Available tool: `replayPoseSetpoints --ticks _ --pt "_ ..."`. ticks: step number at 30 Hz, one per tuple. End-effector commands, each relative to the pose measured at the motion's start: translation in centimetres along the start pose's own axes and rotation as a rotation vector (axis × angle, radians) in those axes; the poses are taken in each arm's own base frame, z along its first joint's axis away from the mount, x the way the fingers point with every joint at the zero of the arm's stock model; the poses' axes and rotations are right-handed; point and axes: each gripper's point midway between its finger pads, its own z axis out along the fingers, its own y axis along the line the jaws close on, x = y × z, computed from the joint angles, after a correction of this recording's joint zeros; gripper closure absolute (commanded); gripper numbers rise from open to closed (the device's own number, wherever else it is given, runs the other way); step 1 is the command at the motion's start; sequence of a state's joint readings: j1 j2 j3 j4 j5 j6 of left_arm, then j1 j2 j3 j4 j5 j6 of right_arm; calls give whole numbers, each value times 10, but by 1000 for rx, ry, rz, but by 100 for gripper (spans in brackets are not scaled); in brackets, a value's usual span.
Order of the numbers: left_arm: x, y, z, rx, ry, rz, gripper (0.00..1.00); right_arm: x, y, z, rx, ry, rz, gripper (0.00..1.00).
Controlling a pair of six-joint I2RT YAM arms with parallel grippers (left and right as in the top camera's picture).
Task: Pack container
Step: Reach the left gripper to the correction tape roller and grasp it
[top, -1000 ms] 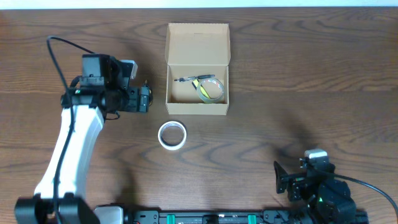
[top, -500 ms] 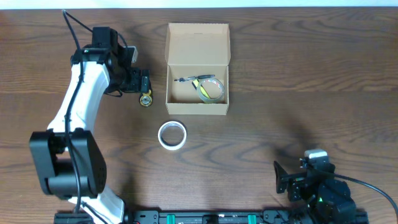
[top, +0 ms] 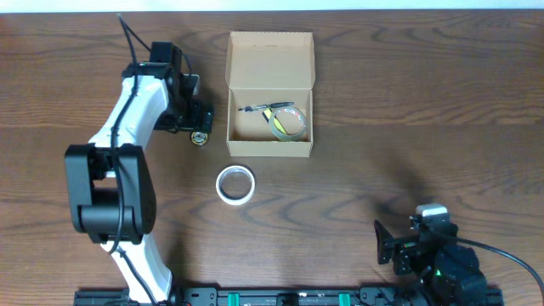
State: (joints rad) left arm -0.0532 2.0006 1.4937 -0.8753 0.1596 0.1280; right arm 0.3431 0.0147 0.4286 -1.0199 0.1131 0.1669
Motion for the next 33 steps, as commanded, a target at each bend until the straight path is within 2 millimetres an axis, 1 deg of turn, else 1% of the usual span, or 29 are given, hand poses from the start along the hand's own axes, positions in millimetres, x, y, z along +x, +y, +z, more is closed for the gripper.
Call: replayPoseSetpoints --ticks 1,4,7,9,16,20,30,33 --pt "-11 -5 2 -9 -10 19 5 1 -3 1 17 -3 -10 1" --pt "-14 -8 6 -12 -11 27 5 1 -3 1 17 -3 -10 1" --pt "-14 2 10 -65 -5 -20 5 1 -3 1 17 -3 -10 1" --pt "-13 3 14 -75 3 -24 5 1 -3 1 17 -3 -10 1" --pt "-12 -1 28 -76 26 -11 5 1 -3 1 17 -3 -10 1" --pt "-12 -6 32 -76 28 3 5 1 -3 1 17 -3 -10 1" --pt "-9 -5 39 -83 47 1 4 0 -3 1 17 -3 -10 1" --pt "-7 -4 45 -83 62 -6 5 1 -3 1 17 -3 -10 1"
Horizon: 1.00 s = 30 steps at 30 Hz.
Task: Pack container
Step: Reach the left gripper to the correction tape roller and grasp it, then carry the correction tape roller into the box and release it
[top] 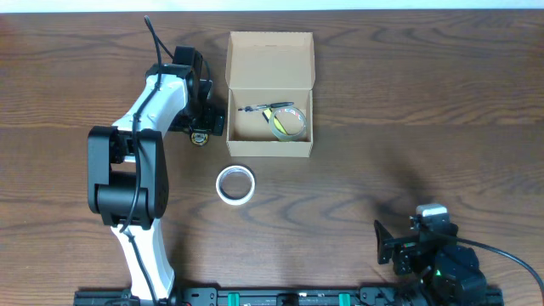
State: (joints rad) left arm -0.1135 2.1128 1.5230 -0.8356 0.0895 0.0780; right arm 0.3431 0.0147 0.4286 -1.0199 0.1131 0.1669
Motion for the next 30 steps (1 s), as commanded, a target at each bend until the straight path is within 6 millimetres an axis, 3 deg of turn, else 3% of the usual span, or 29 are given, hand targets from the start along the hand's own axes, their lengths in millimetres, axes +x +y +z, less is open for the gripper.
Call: replayPoseSetpoints --ticks 1,2,5,6,7,12,15,26,30 --pt "-1 4 9 -18 18 -21 4 1 -3 1 17 -3 -10 1" --pt "-1 4 10 -18 20 -28 0 1 -3 1 17 -3 -10 1" --pt "-1 4 10 -18 21 -32 38 1 -3 1 17 -3 -10 1" --pt "-1 4 10 -19 21 -32 47 1 -3 1 17 -3 -10 1" --pt "-1 4 10 -18 21 -32 49 1 -3 1 17 -3 -10 1" --pt "-3 4 6 -19 9 -45 55 1 -3 1 17 -3 -10 1" --pt "-8 5 -12 -23 -37 -44 57 1 -3 1 17 -3 -10 1" --pt "-17 5 -108 -45 -249 -39 57 1 -3 1 17 -3 -10 1" --pt "-17 -17 -143 -30 -338 11 53 1 -3 1 17 -3 -10 1"
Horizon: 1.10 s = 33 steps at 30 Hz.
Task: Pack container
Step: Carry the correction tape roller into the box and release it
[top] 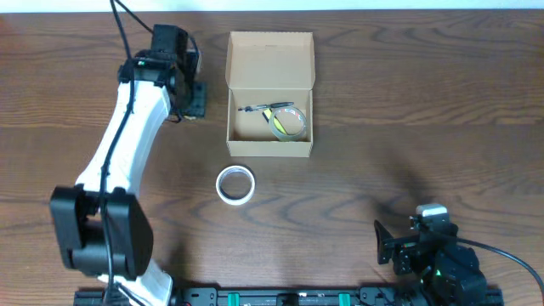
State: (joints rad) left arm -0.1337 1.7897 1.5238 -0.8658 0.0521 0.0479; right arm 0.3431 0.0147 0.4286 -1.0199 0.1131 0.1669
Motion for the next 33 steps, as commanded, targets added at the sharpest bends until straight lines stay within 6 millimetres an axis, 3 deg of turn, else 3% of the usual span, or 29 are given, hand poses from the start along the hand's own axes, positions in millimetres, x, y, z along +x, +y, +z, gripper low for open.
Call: replayPoseSetpoints --ticks 1,5,9,12,17,33 --pt "-10 -21 -24 15 -63 39 54 0 -3 1 17 -3 -10 1" --pt "-12 -66 -36 57 -82 139 54 1 -3 1 17 -3 -10 1" --pt "-7 -99 -35 94 -75 209 54 1 -3 1 17 -3 -10 1" --pt "3 -125 -20 148 -31 252 55 1 -3 1 17 -3 -10 1" --pt "6 -146 5 155 18 326 56 1 -3 1 17 -3 -10 1" --pt "15 -154 57 150 100 473 51 1 -3 1 17 -3 -10 1"
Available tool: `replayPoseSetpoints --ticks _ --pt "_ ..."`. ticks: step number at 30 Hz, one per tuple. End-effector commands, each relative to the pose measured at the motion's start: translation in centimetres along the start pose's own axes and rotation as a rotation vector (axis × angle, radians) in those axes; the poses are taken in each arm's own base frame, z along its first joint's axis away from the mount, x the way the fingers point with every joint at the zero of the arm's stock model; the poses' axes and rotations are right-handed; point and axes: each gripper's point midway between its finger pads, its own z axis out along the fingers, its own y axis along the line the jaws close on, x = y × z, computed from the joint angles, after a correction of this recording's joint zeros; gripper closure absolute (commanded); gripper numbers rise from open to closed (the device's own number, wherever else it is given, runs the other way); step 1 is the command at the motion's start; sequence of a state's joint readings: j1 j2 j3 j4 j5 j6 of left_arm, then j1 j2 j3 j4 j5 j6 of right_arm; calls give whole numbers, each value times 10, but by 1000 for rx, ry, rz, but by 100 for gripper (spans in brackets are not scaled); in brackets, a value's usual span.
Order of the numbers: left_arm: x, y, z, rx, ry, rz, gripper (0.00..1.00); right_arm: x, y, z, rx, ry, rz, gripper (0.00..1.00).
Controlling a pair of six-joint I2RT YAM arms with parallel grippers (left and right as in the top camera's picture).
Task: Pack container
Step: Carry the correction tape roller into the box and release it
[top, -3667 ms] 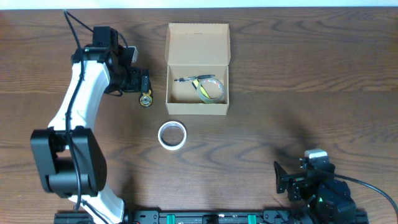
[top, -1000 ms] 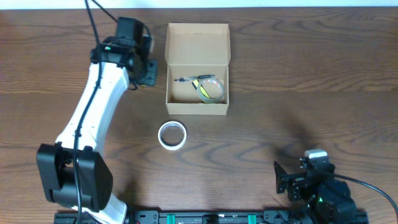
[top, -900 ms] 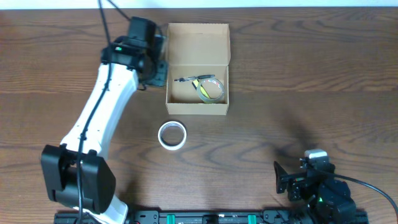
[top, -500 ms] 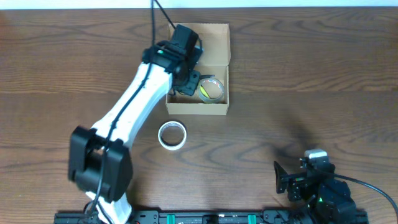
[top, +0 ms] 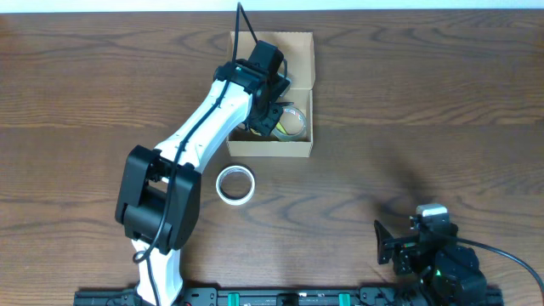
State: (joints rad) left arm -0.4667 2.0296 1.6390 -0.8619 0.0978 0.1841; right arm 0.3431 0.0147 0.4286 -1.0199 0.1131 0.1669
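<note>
An open cardboard box [top: 302, 149] stands at the back middle of the table, its lid flap folded back. Inside lie a pen and a clear yellowish roll [top: 293, 123], both partly covered by my left arm. My left gripper [top: 265, 115] reaches down into the left half of the box. A small dark and gold piece seems pinched between its fingers, though it is mostly hidden. A white tape roll [top: 235, 184] lies on the table in front of the box. My right gripper [top: 382, 242] rests at the front right, far from the box.
The brown wooden table [top: 425, 102] runs out to all sides. My left arm's white links [top: 200, 132] slant from the front left across to the box. A black rail [top: 272, 297] lines the front edge.
My left gripper has moved right, from beside the box's left wall to over and into the box. The right arm has not moved.
My left gripper stood by a small dark and gold piece on the table left of the box, then right over it. A moment later that piece was gone from the table and the gripper was raised there. Now the gripper is inside the box.
</note>
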Motion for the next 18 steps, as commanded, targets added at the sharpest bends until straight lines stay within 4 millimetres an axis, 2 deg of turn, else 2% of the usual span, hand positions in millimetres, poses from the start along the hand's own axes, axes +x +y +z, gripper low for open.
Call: replayPoseSetpoints --ticks 1,6,12,14,16,18 --pt "-8 2 -1 -4 -21 22 51 1 -3 1 17 -3 -10 1" --pt "-11 3 0 -6 -32 29 42 0 -3 1 17 -3 -10 1" --pt "-12 3 0 -8 -36 29 39 1 -3 1 17 -3 -10 1" --pt "-14 4 -1 -11 -44 29 34 1 -3 1 17 -3 -10 1" --pt "-22 5 -9 -16 -71 18 35 1 -3 1 17 -3 -10 1" --pt "-32 10 -27 -23 -121 -25 35 1 -3 1 17 -3 -10 1"
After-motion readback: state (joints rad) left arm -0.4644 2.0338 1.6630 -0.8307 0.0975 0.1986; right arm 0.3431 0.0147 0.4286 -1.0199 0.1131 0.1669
